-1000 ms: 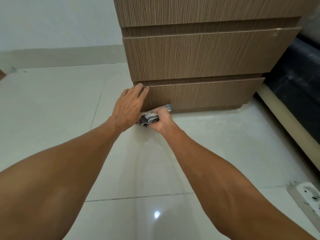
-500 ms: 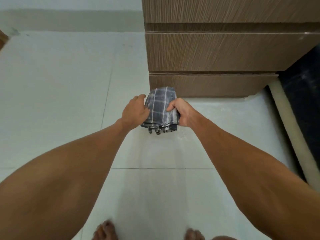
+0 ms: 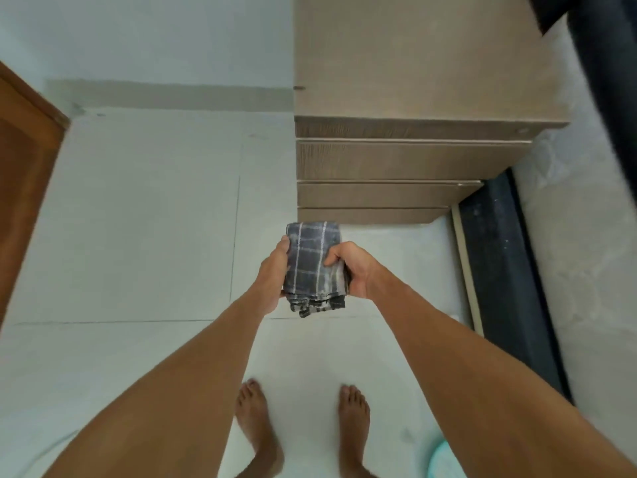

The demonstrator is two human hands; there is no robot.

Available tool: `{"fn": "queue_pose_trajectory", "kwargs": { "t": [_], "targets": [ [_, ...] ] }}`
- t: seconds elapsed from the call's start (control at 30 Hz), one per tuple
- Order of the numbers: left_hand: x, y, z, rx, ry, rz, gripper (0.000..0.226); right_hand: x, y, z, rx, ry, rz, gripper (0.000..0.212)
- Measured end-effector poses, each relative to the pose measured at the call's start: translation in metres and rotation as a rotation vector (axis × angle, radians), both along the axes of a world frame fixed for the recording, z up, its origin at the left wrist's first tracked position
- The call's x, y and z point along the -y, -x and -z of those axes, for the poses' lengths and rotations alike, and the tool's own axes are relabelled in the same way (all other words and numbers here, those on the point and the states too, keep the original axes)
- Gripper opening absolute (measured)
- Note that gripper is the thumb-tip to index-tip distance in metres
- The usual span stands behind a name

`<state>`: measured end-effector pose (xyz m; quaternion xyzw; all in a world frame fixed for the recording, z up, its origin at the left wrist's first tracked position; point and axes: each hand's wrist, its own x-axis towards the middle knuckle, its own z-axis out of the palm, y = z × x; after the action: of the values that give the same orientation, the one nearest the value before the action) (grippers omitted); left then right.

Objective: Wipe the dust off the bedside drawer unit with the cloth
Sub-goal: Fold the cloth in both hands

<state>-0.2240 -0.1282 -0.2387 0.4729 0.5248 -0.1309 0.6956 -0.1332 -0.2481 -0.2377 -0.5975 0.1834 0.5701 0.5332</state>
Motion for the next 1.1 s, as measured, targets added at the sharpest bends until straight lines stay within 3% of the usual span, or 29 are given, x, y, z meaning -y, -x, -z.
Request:
{"fn": "queue_pose_trajectory", "kwargs": {
  "t": [0.37,0.53,0.8,1.1],
  "targets": [
    [-0.017,-0.018,-0.204,0.091,0.026,0.054,0.019,-0.002,-0.012,-0.209,0.264,0.146,0.001,0.026],
    [-0.034,-0.034,-0.252,0.113,0.004,0.098,0.025,-0.009,-0.022,-0.258,0.357,0.165,-0.011,0.019],
    [-0.056,-0.097,-0.264,0.174,-0.065,0.114,0.028,-0.034,-0.086,-0.262,0.418,0.136,0.072,0.016],
    [-0.081,-0.199,-0.223,0.121,-0.185,0.070,0.020,-0.076,-0.196,-0.215,0.421,0.088,0.020,0.013]
  ]
}}
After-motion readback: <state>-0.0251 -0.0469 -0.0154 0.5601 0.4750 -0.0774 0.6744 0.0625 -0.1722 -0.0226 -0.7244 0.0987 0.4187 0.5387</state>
